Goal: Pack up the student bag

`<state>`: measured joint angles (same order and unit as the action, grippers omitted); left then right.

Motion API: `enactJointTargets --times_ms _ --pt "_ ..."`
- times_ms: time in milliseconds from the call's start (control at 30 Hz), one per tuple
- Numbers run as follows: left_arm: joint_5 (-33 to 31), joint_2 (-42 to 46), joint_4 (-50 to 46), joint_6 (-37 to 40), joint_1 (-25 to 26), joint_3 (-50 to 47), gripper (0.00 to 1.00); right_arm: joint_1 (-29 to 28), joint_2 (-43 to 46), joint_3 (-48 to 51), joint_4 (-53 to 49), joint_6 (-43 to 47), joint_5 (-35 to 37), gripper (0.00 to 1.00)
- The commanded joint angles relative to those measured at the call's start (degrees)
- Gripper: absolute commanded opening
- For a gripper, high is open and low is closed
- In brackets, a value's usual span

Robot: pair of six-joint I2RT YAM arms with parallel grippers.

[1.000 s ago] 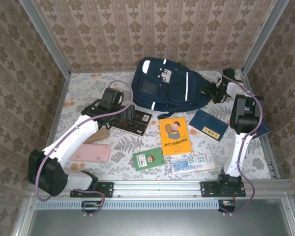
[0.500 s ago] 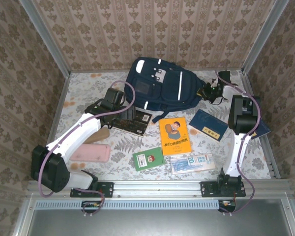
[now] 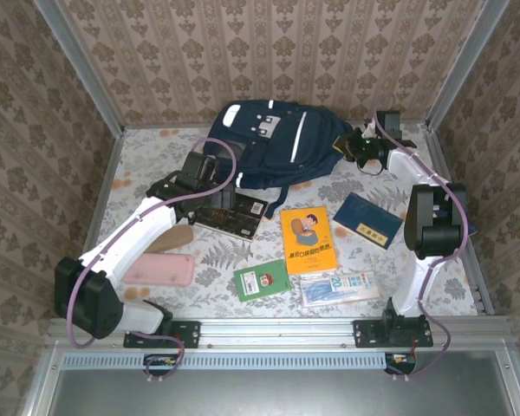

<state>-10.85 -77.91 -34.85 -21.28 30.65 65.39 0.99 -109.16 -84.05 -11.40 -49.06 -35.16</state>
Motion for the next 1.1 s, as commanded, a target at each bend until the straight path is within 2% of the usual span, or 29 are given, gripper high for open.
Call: enactJointTargets --times_ms 0,200,267,367,633,833,1067 --pt "-1.57 2.66 -2.97 -0.76 -0.25 3.18 0.98 -2.55 7.74 4.41 7.64 -4.76 -1.78 0.0" --pt "0.22 2.61 -4.01 0.28 0.44 6.17 0.98 -9.7 17.28 14.47 11.03 -7.89 5.38 0.0" --pt "0.98 2.03 -4.19 0.71 0.71 7.39 0.98 -12.77 19.92 17.94 12.71 -9.46 8.08 0.03" --pt "2.47 0.48 -5.6 0.51 0.96 9.88 0.98 -16.97 22.59 21.8 15.57 -10.75 10.76 0.08" --pt "4.22 -2.05 -6.63 0.5 2.71 11.99 0.98 -27.56 27.57 30.18 18.62 -11.75 21.23 0.11" --pt "4.95 -4.99 -7.13 1.06 4.13 12.65 0.98 -32.37 27.94 36.59 24.29 -13.43 26.32 0.17" --pt "7.63 -11.67 -9.85 2.46 6.42 16.59 0.97 -35.47 22.69 38.74 28.16 -13.44 23.71 0.14"
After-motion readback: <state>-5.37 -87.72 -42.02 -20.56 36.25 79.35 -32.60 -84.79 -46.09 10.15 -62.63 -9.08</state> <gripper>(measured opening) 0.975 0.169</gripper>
